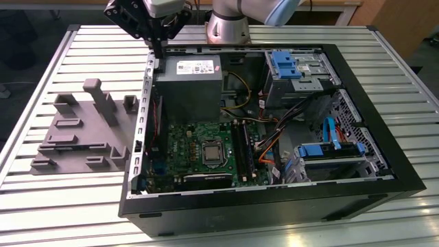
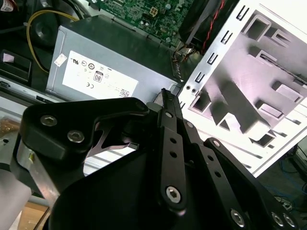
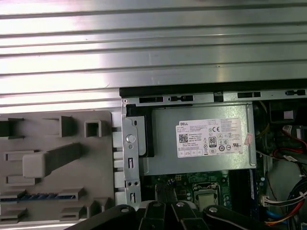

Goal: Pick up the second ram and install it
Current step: 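Reach for the second ram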

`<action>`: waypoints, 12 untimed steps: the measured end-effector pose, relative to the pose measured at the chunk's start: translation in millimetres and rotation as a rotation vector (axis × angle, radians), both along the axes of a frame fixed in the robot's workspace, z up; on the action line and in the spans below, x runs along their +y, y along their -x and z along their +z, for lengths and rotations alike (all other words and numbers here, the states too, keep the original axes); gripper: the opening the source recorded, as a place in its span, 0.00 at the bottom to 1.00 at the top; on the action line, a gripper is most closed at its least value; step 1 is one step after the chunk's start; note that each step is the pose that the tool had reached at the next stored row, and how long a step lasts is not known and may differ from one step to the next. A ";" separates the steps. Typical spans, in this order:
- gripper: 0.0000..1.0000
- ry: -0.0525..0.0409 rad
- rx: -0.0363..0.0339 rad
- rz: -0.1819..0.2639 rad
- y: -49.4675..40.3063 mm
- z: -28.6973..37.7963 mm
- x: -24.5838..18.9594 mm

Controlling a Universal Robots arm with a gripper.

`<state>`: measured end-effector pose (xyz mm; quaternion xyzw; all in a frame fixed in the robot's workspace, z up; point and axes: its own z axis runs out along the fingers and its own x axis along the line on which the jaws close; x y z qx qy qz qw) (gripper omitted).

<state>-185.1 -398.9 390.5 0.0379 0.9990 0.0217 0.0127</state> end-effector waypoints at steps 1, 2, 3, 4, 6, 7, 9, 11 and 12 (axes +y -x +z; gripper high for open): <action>0.11 0.0000 0.0001 0.000 1.3 0.0 0.0; 0.11 0.0000 0.0000 0.000 2.8 0.0 0.0; 0.11 0.0000 0.0000 0.000 4.2 0.0 0.0; 0.11 0.0000 0.0000 0.000 5.5 0.0 0.0; 0.11 0.0000 0.0000 0.000 7.8 -0.1 0.0; 0.11 -0.0001 -0.0001 0.000 8.3 -0.1 0.0; 0.11 0.0000 0.0000 0.000 8.4 -0.1 0.0; 0.11 0.0000 0.0000 0.000 8.4 -0.1 0.0; 0.11 0.0000 0.0000 0.000 8.5 -0.1 0.0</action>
